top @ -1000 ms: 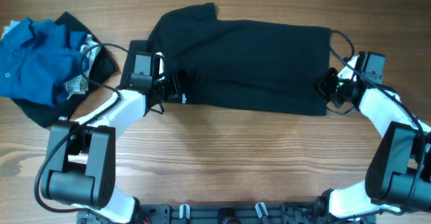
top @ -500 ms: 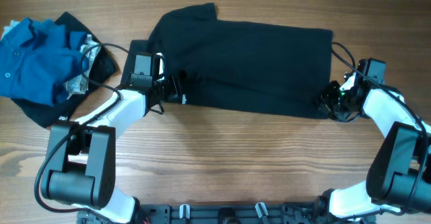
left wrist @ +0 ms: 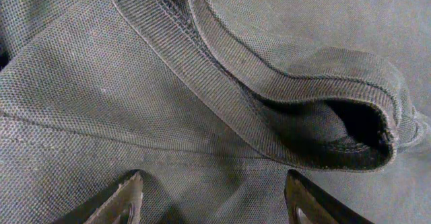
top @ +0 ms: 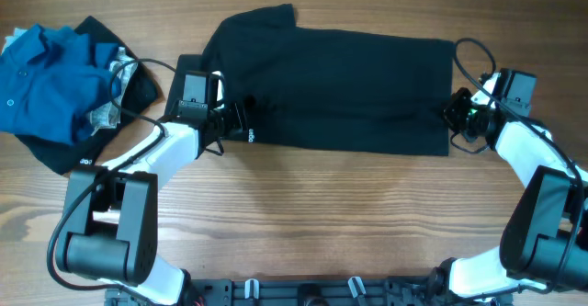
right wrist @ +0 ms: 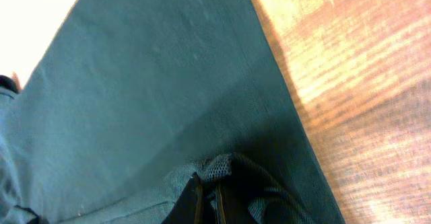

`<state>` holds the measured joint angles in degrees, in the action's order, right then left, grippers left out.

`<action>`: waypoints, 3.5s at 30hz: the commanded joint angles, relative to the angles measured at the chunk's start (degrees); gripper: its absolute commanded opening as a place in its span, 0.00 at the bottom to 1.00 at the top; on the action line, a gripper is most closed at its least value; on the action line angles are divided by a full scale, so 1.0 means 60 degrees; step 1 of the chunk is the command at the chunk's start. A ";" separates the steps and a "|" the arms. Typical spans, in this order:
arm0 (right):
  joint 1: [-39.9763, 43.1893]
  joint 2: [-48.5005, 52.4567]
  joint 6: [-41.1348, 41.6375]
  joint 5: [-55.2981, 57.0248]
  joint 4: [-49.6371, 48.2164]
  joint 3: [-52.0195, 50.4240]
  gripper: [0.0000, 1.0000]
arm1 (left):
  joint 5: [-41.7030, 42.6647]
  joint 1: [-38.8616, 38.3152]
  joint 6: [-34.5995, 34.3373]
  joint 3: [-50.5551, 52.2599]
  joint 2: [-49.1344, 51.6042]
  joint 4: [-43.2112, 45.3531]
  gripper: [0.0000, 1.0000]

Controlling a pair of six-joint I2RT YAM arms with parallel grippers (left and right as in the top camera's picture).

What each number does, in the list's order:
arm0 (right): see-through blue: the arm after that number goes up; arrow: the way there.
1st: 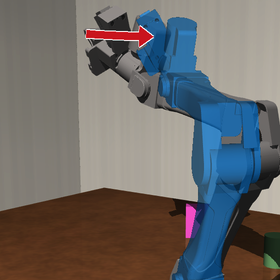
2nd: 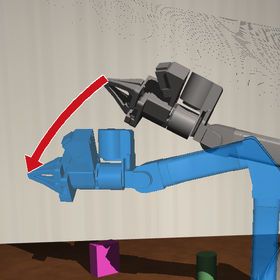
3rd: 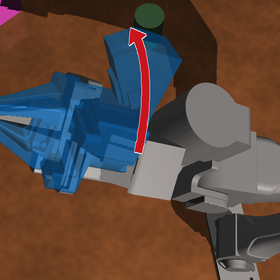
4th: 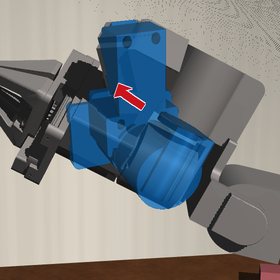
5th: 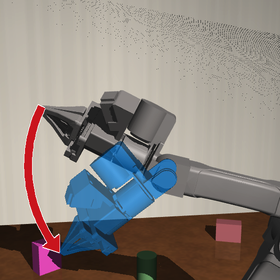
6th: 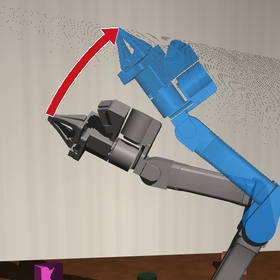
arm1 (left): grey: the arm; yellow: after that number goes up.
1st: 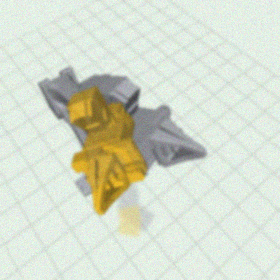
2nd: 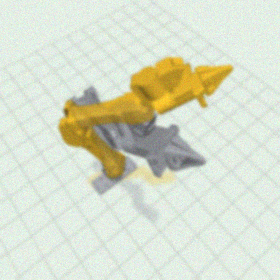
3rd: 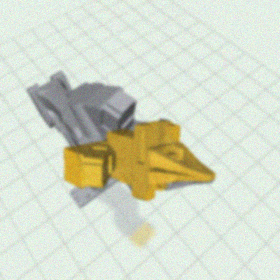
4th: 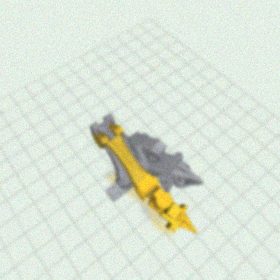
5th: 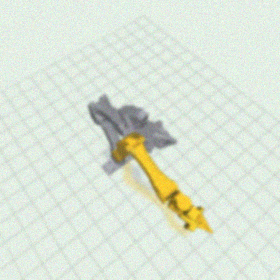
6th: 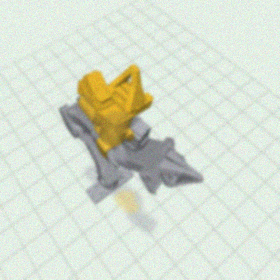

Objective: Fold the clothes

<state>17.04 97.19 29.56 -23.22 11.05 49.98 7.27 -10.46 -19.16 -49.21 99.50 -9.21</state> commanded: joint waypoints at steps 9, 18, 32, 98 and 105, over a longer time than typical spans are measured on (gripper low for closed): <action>0.0211 0.0073 -0.1020 -0.0109 0.0605 0.0036 0.62 | -0.0127 0.0044 0.0160 -0.0069 0.0098 0.0015 0.75; 0.0204 0.0073 -0.2386 0.0350 0.1457 0.0040 0.47 | -0.0127 0.0051 0.0160 -0.0069 0.0098 -0.0113 0.75; 0.0189 0.0171 -0.0641 -0.0630 -0.0361 0.0404 0.54 | -0.0127 0.0051 0.0160 -0.0069 0.0098 -0.0109 0.76; 0.0259 -0.3122 0.1359 0.1300 0.5373 0.0419 0.04 | -0.0127 0.0051 0.0157 -0.0069 0.0098 -0.0080 0.76; 0.0266 -0.2102 0.0911 0.1319 0.4226 0.0419 0.81 | -0.0127 0.0051 0.0157 -0.0069 0.0098 -0.0084 0.76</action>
<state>18.65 83.11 37.47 -16.80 38.68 52.12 7.27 -10.46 -19.14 -49.25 99.50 -9.85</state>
